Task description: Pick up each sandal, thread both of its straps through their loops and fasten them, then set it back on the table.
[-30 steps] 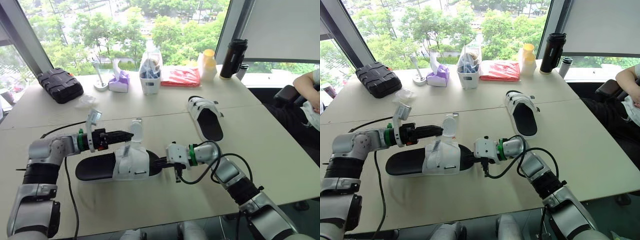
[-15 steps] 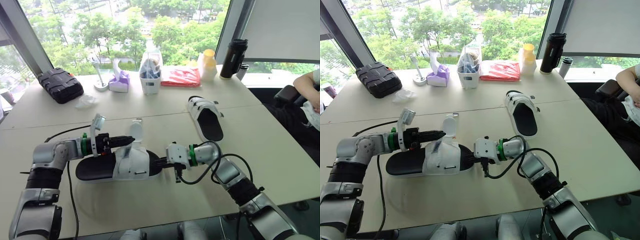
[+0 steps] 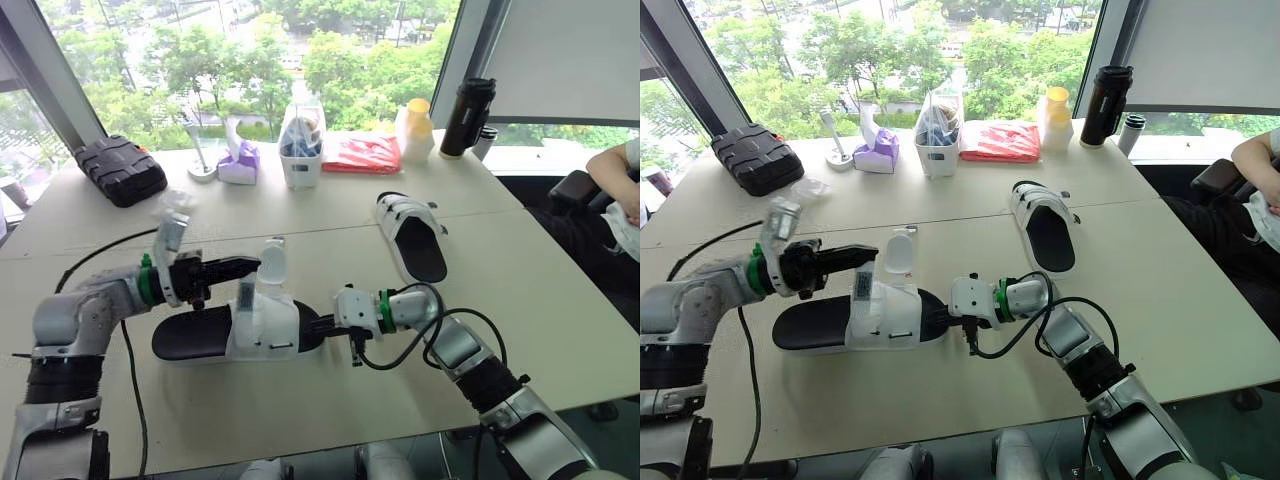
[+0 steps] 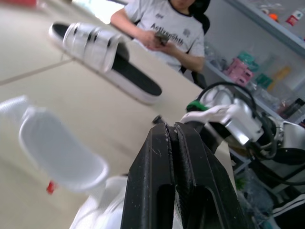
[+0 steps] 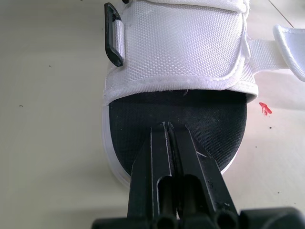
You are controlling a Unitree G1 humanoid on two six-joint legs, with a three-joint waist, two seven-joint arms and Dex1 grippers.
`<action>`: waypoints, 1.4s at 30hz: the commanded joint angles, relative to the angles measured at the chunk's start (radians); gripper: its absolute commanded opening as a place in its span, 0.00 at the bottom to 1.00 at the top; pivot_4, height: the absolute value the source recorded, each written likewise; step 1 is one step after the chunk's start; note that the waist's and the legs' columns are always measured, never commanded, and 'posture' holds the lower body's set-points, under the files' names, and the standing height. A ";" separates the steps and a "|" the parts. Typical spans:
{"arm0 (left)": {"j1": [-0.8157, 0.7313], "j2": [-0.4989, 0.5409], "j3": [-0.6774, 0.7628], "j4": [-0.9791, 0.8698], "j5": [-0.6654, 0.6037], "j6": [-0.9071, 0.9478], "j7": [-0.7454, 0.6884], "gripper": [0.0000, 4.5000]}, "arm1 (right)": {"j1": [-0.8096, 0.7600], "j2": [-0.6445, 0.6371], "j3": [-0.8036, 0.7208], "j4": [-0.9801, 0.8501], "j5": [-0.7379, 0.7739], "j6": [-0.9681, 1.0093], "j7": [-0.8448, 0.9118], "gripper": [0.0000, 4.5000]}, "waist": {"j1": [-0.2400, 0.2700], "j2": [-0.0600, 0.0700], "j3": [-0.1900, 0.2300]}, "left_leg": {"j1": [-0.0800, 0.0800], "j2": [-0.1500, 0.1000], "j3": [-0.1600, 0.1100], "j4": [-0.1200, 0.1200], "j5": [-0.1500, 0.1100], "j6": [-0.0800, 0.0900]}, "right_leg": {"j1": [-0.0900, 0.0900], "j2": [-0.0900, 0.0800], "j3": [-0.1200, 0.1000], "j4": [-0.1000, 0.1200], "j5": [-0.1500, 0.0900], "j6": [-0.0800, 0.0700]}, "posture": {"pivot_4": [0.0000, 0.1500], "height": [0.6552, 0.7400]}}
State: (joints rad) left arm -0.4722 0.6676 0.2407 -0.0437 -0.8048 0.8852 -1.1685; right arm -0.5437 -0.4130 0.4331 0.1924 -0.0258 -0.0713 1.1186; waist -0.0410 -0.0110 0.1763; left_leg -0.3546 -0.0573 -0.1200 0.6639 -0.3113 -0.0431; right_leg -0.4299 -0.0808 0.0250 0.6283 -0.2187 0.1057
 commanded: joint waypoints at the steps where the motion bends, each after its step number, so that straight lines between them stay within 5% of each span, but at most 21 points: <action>1: 0.008 0.008 0.049 -0.098 -0.058 -0.008 0.036 0.01 | 0.017 -0.010 0.023 0.000 -0.017 0.007 0.019 0.00 | 0.000 0.000 0.000 | 0.000 0.000 0.000 0.000 0.000 0.000 | 0.000 0.000 0.000 0.000 0.000 0.000 | 1.00 1.00; 15: 0.027 -0.051 0.036 0.020 0.026 -0.205 0.123 0.01 | 0.023 -0.018 0.036 -0.011 -0.011 -0.006 0.062 0.00 | 0.002 0.000 0.000 | 0.000 0.000 0.001 0.000 0.000 0.000 | 0.000 0.000 0.000 0.000 0.000 0.000 | 1.00 1.00; 42: -0.078 -0.151 -0.095 0.388 0.232 -0.439 0.040 0.01 | 0.042 -0.025 0.036 -0.045 -0.014 0.006 0.067 0.00 | 0.004 0.000 0.000 | 0.000 -0.001 0.002 0.000 0.000 0.000 | 0.000 0.000 0.000 -0.001 0.000 0.000 | 1.00 1.00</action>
State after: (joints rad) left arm -0.5284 0.5185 0.1493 0.3352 -0.5944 0.4717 -1.1305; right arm -0.5228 -0.4231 0.4406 0.1553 -0.0257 -0.0729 1.1655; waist -0.0374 -0.0110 0.1762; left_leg -0.3550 -0.0587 -0.1184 0.6638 -0.3113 -0.0430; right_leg -0.4296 -0.0805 0.0246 0.6269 -0.2186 0.1059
